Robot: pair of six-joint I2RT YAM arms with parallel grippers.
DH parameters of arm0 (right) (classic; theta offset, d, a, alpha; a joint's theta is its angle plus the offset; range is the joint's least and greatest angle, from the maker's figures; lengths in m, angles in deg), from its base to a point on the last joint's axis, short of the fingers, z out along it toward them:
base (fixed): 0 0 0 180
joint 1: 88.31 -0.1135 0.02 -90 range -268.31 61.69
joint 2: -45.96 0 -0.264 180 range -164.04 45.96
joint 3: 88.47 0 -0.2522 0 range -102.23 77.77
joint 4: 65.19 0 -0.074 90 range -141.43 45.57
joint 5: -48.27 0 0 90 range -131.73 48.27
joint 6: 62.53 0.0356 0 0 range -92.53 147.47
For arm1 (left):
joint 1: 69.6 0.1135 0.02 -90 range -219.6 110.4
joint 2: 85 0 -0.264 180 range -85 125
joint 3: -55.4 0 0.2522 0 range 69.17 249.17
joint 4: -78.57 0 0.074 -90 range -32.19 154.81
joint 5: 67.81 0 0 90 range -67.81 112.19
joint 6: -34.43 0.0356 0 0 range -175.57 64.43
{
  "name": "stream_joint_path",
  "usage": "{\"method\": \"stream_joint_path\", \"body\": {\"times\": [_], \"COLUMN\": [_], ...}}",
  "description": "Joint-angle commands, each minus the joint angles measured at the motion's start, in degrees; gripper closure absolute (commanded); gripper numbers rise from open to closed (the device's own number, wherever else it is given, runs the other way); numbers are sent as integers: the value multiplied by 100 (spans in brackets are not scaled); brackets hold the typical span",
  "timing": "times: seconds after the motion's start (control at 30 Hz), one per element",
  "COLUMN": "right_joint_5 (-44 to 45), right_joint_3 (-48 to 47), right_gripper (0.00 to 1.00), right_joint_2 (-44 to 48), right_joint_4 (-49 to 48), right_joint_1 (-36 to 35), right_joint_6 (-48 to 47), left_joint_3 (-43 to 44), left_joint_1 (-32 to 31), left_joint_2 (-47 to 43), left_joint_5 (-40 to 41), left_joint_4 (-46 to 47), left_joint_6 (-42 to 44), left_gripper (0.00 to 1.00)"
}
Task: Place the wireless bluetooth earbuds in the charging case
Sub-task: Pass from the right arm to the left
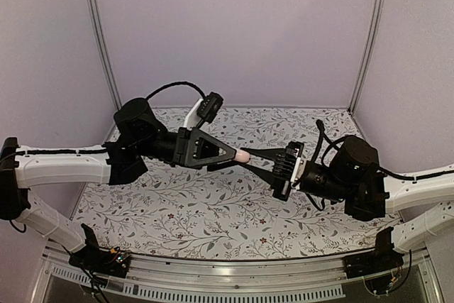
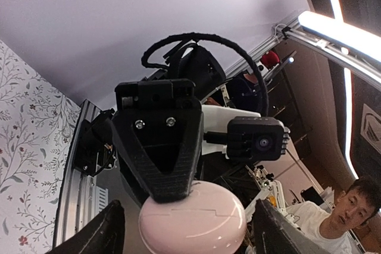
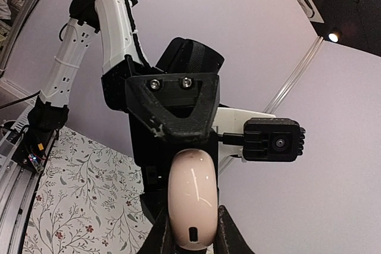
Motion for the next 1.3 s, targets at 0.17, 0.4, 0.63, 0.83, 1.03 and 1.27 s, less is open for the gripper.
{"method": "stream_joint_path", "body": {"times": [0.17,0.4,0.63,0.83,1.03,1.27], "right_joint_5": [-99,-112,-95,112,759,1437], "right_joint_3": [-120,-102,-67,-144,-708,-981], "right_gripper": [89,89,77,40,40,47], "right_joint_2": [-14,-8,17,120,205,194], "right_joint_4": [-129,-111,-77,323,1846,2787], "right_joint_1": [5,3,4,1,-4,-152], "right_joint_6": [-46,-37,0,114,251,264], "left_joint_3": [227,232,172,309,868,1169], "left_joint_1": [-187,-197,-191,-178,-165,-151], "left_joint_2": [129,156,114,-10,-161,-71], "left_joint_5": [-189,-185,-79,204,1090,1693], "left_joint_4": [326,408,416,-481,-2612,-3585], "left_joint_6": [-34,-62,19,528,1682,1972], "left_gripper": [37,49,68,71,71,73]}}
